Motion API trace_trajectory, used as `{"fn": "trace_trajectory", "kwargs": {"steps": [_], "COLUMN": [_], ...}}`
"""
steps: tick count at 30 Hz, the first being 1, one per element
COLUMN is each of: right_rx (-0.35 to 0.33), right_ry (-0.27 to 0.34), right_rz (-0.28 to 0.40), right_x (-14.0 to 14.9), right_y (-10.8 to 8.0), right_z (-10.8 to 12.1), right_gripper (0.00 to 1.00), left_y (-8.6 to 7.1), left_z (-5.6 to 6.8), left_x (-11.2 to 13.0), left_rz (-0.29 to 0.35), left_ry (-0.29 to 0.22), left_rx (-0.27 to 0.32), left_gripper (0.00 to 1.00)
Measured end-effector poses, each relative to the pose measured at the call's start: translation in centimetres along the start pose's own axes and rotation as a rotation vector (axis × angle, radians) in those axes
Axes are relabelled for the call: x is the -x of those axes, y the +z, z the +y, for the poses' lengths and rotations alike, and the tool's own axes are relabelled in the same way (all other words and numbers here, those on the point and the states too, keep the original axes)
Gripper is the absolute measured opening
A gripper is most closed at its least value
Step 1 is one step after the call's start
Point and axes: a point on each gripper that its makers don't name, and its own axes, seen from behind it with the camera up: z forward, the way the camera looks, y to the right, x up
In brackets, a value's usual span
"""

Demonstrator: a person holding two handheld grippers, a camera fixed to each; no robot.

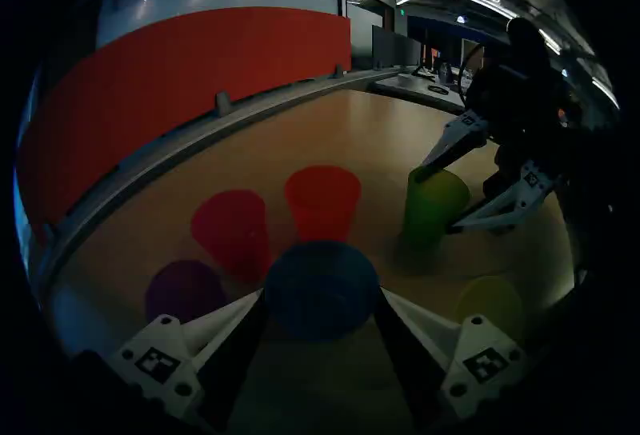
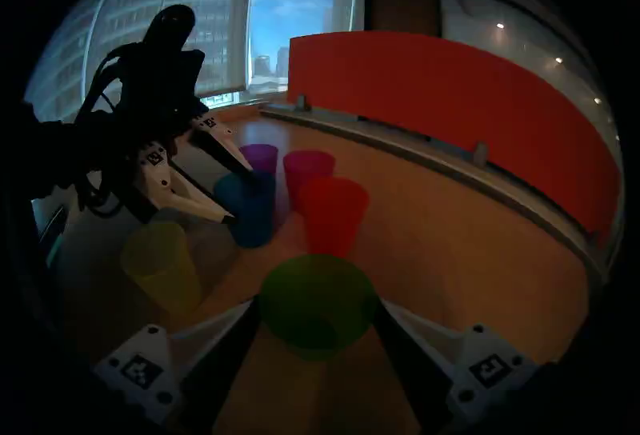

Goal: Pour water

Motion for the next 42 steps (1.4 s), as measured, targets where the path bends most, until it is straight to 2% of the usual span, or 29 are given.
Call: {"fn": "trace_trajectory", "kwargs": {"steps": [2,14,23,32,42], "right_rx": [0.003,-0.008,-0.002,0.014,0.030], "right_ry": [-0.004,-0.014,-0.019,-0.017,-0.029], "right_rz": [-0.001,-0.002,0.022,0.058,0.117], "right_x": [0.1,0.1,-1.3,-3.0,-5.8], "right_y": [0.1,-0.4,-1.6,-3.3,-6.1], "right_z": [0.1,-0.2,-0.5,-1.1,-2.1], "right_gripper": [0.92,0.91,0.91,0.91,0.91], "left_y": [0.0,-0.1,-1.2,-4.1,-8.8], "left_z": [0.0,0.1,0.6,1.3,1.7], "left_x": [0.0,0.0,-0.6,-2.4,-4.8], "left_rz": [0.001,0.005,0.030,0.094,0.190], "left_ry": [-0.001,-0.013,-0.016,-0.023,-0.027], "left_rx": [0.001,0.006,0.000,-0.025,-0.079], "left_gripper": [0.87,0.87,0.87,0.87,0.87]}}
